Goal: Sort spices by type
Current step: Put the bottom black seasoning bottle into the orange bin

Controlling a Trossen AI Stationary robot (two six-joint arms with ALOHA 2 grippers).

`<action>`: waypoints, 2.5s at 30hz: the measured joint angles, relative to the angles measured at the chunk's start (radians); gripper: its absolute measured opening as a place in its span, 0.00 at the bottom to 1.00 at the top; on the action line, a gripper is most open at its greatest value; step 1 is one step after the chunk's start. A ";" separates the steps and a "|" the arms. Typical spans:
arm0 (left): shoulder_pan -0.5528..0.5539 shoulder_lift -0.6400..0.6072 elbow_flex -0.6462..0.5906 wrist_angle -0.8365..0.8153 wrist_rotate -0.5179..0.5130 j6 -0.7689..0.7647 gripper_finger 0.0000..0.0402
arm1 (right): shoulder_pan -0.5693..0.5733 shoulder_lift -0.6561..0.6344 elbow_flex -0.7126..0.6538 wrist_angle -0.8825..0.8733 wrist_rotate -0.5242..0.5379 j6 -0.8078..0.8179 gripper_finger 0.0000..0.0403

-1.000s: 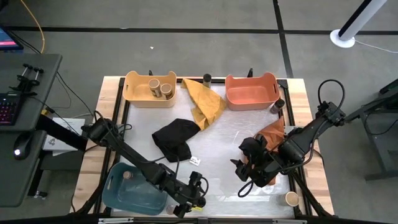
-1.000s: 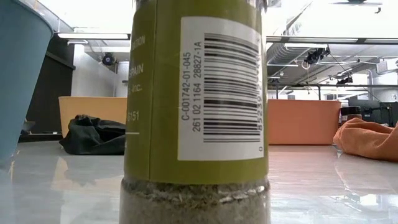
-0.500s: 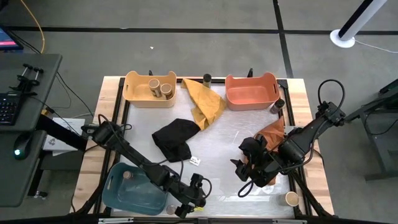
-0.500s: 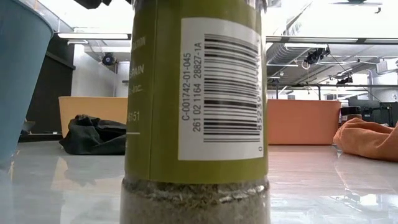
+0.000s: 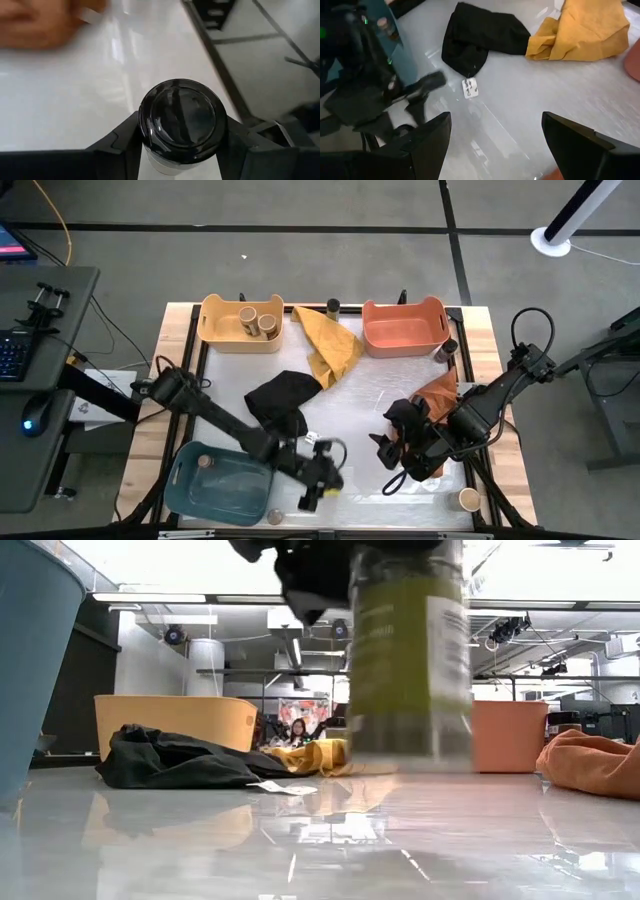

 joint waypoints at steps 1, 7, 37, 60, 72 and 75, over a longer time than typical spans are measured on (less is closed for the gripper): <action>0.021 -0.019 0.000 -0.020 -0.010 0.021 0.40 | -0.001 0.000 0.000 0.000 0.009 0.012 0.76; 0.166 -0.159 0.000 -0.161 -0.065 0.220 0.40 | -0.065 0.000 0.000 0.002 0.030 0.135 0.76; 0.808 -0.252 0.001 -0.044 0.107 0.369 0.40 | -1.033 -0.095 0.000 0.219 -0.698 -0.946 0.76; 1.117 -0.314 0.142 0.030 0.761 0.053 0.40 | -1.173 -0.079 0.000 0.557 -0.842 -1.330 0.76; 1.075 -0.309 0.145 0.011 0.760 0.147 0.42 | -1.116 0.046 -0.001 0.657 -0.772 -1.270 0.76; 1.060 -0.308 0.145 -0.003 0.740 0.151 0.42 | -1.115 0.048 0.000 0.686 -0.780 -1.265 0.76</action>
